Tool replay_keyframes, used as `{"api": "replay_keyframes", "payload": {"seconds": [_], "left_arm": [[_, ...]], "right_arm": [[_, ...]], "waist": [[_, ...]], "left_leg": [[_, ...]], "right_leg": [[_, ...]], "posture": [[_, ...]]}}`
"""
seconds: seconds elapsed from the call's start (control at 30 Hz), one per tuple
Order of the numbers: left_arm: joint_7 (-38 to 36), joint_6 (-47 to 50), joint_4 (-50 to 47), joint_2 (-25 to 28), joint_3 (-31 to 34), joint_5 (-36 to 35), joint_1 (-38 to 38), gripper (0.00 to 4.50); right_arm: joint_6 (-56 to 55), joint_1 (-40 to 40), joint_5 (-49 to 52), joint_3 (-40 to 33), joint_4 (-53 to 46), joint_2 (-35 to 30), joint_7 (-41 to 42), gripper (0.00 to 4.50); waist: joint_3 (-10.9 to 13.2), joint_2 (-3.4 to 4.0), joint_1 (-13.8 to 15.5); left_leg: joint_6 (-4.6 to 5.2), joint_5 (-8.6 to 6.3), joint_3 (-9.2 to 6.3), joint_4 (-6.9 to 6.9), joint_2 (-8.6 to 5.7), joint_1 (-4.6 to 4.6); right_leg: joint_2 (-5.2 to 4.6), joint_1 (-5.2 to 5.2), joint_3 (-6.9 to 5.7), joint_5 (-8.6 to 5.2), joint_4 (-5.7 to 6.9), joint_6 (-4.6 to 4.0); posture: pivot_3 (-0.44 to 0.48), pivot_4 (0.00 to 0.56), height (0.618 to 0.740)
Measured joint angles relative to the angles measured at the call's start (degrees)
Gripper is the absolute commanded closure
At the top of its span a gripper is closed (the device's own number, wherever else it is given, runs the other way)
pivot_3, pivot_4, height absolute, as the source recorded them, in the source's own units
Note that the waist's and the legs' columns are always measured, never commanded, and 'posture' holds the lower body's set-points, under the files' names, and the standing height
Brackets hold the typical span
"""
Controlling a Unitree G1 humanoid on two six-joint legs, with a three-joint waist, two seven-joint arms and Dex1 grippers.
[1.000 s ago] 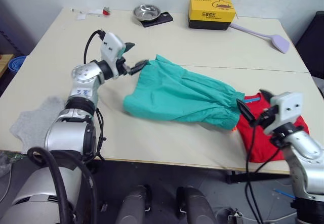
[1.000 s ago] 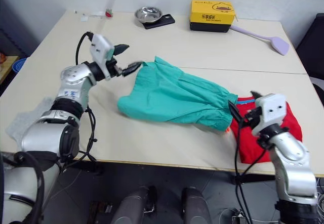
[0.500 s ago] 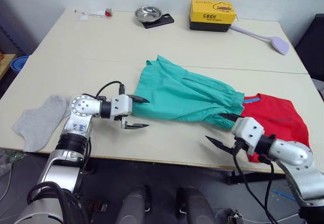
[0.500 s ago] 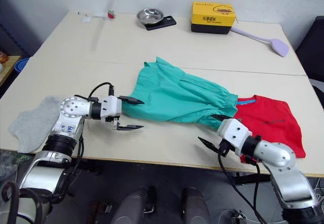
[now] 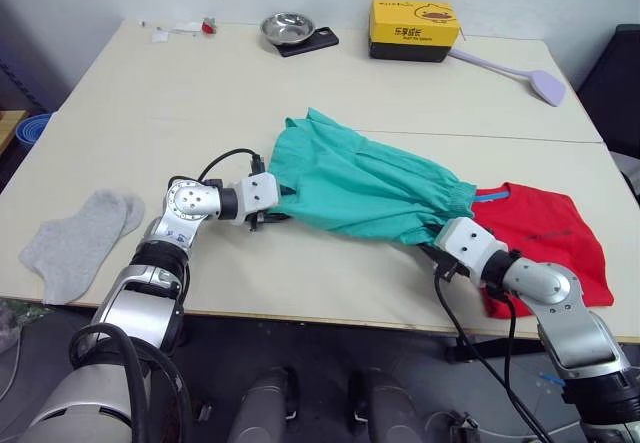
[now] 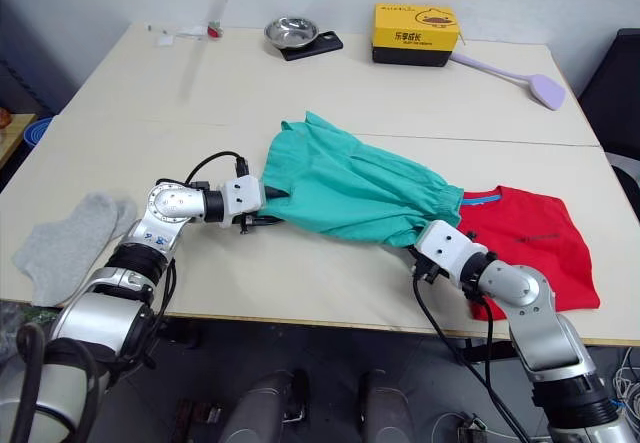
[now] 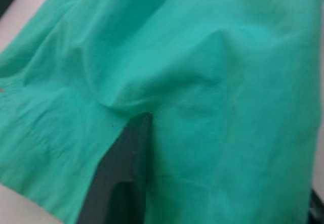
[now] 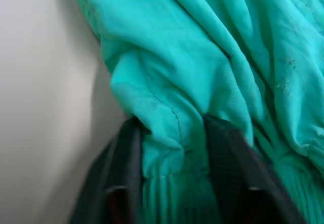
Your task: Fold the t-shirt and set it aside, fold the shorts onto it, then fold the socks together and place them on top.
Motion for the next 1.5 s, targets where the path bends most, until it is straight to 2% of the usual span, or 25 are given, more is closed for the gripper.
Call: {"api": "replay_keyframes", "payload": {"seconds": [0.03, 0.07, 0.13, 0.27, 0.33, 0.47, 0.63, 0.73, 0.83, 1.0, 1.07, 1.13, 1.17, 1.2, 1.3, 1.37, 1.5], "left_arm": [[-2.8, 1.4, -0.4, 0.1, 0.7, -1.7, 0.6, 3.59], [-5.9, 2.7, -2.0, 0.6, 1.4, -3.5, 2.0, 3.95], [-11.7, 5.2, -6.4, 2.1, 2.3, -7.1, 5.8, 4.47], [-16.3, 12.2, -20.3, 7.4, 4.6, -12.5, 15.7, 4.47], [-16.3, 18.8, -32.0, 10.6, 6.8, -16.0, 24.3, 4.47], [-13.3, 29.0, -52.2, 15.3, 11.6, -21.0, 41.0, 4.47], [-6.9, 34.6, -68.2, 16.5, 17.7, -23.2, 54.4, 4.47], [-4.6, 36.0, -72.5, 16.3, 18.5, -23.8, 58.7, 4.50], [-3.7, 37.0, -74.4, 15.9, 18.5, -25.0, 60.5, 3.79], [-5.5, 37.4, -74.5, 16.0, 20.5, -29.9, 61.0, 2.17], [-7.9, 39.9, -74.6, 17.5, 22.9, -34.6, 61.4, 1.57], [-10.3, 44.5, -74.6, 19.9, 25.8, -40.4, 61.3, 1.57], [-10.8, 47.2, -74.5, 21.1, 27.4, -43.3, 60.8, 1.55], [-11.0, 50.0, -74.5, 22.0, 28.6, -46.1, 59.5, 1.74], [-9.3, 55.0, -74.1, 21.4, 29.4, -51.0, 51.6, 2.52], [-8.1, 54.8, -73.7, 20.0, 26.4, -49.6, 47.5, 3.19], [-6.7, 49.9, -69.1, 14.9, 14.4, -38.7, 42.6, 4.50]], "right_arm": [[-1.0, -0.4, 0.0, 0.1, 0.4, 0.0, 0.5, 4.30], [-2.2, -1.1, 0.0, 0.3, 1.1, 0.0, 1.2, 4.50], [-5.1, -2.3, 0.0, 0.6, 2.9, -0.5, 2.8, 4.50], [-12.5, -4.1, -2.4, 2.5, 7.4, -4.3, 6.3, 4.50], [-15.5, -5.5, -1.7, 3.0, 9.0, -4.3, 7.9, 4.50], [-20.2, -6.1, 2.4, 4.0, 9.6, -3.9, 13.4, 4.50], [-19.9, -2.8, 7.9, 4.2, 8.4, -3.8, 19.0, 4.50], [-16.5, -0.2, 11.5, 3.1, 6.6, -3.9, 20.0, 3.68], [-15.1, 1.8, 13.5, 1.4, 6.1, -5.2, 21.4, 2.60], [-11.5, 5.7, 19.0, -3.8, 3.7, -8.3, 24.8, 0.83], [-6.3, 8.6, 24.9, -7.1, 0.4, -10.0, 26.7, 0.82], [1.0, 11.2, 32.8, -11.1, -3.6, -11.0, 27.2, 0.82], [4.3, 11.6, 36.4, -12.8, -5.6, -11.2, 26.8, 1.04], [7.4, 11.5, 39.9, -14.1, -7.5, -11.1, 25.8, 1.27], [12.9, 7.7, 44.3, -13.6, -12.4, -8.2, 20.4, 2.22], [12.7, 4.8, 40.2, -8.9, -13.2, -4.9, 17.3, 2.92], [7.8, -0.1, 25.4, 3.3, -9.8, 2.9, 11.2, 4.40]], "waist": [[0.0, 0.00, -0.1], [0.0, 0.03, -0.4], [0.0, 0.03, -1.0], [0.0, 0.06, -1.9], [0.0, 0.06, -2.5], [0.0, 0.08, -2.6], [0.0, 0.09, -1.1], [0.0, 0.09, -1.0], [0.0, 0.14, -1.1], [0.0, 0.18, -1.2], [0.0, 0.19, -1.2], [0.0, 0.20, -1.2], [0.0, 0.21, -1.3], [0.0, 0.22, -1.3], [-0.1, 0.27, -1.2], [-0.2, 0.34, -1.2], [-0.2, 0.43, -1.2]], "left_leg": [[-0.03, 0.01, 0.04, 0.00, 0.02, 0.00], [-0.05, 0.01, 0.08, -0.03, 0.02, 0.01], [-0.10, -0.01, 0.09, -0.04, 0.08, 0.00], [-0.13, -0.04, 0.17, -0.05, 0.15, 0.04], [-0.15, -0.05, 0.18, -0.07, 0.22, 0.05], [-0.18, -0.08, 0.04, -0.11, 0.25, 0.07], [-0.43, -0.33, -0.05, -0.09, 0.20, 0.07], [-0.40, -0.38, -0.06, -0.13, 0.19, 0.06], [-0.43, -0.40, -0.06, -0.18, 0.20, 0.08], [-0.44, -0.40, -0.07, -0.21, 0.24, 0.07], [-0.42, -0.43, -0.10, -0.24, 0.26, 0.07], [-0.39, -0.45, -0.12, -0.24, 0.28, 0.07], [-0.38, -0.45, -0.16, -0.24, 0.29, 0.09], [-0.39, -0.45, -0.18, -0.23, 0.29, 0.09], [-0.42, -0.43, -0.25, -0.22, 0.27, 0.11], [-0.48, -0.40, -0.20, -0.26, 0.24, 0.10], [-0.70, -0.26, 0.04, -0.39, 0.18, 0.03]], "right_leg": [[0.02, -0.02, -0.01, 0.00, 0.00, 0.00], [0.03, -0.04, 0.00, 0.00, -0.01, 0.00], [0.04, -0.03, 0.03, 0.00, -0.08, 0.00], [0.02, -0.02, 0.09, -0.01, -0.11, -0.01], [0.04, -0.03, 0.13, -0.01, -0.11, -0.02], [0.01, 0.02, 0.10, -0.03, -0.12, -0.06], [-0.08, 0.09, 0.06, -0.01, -0.27, -0.13], [-0.11, 0.09, 0.08, 0.00, -0.33, -0.17], [-0.10, 0.06, 0.07, -0.02, -0.33, -0.22], [-0.09, 0.04, 0.01, -0.03, -0.33, -0.26], [-0.08, 0.05, 0.00, -0.06, -0.34, -0.31], [-0.07, 0.04, -0.01, -0.09, -0.31, -0.36], [-0.07, 0.06, -0.01, -0.10, -0.29, -0.37], [-0.07, 0.06, -0.02, -0.10, -0.27, -0.40], [-0.07, 0.09, -0.06, -0.08, -0.29, -0.46], [-0.07, 0.06, -0.06, -0.07, -0.33, -0.45], [-0.04, -0.10, 0.02, -0.06, -0.31, -0.43]], "posture": [[0.000, 0.150, 0.740], [0.000, 0.150, 0.740], [0.000, 0.150, 0.740], [0.000, 0.150, 0.740], [0.000, 0.150, 0.740], [0.000, 0.150, 0.740], [0.000, 0.150, 0.740], [0.000, 0.150, 0.740], [0.000, 0.150, 0.740], [0.000, 0.150, 0.740], [0.000, 0.150, 0.740], [0.000, 0.150, 0.740], [0.000, 0.150, 0.740], [0.000, 0.150, 0.740], [0.000, 0.150, 0.740], [0.000, 0.150, 0.740], [0.000, 0.150, 0.740]]}}
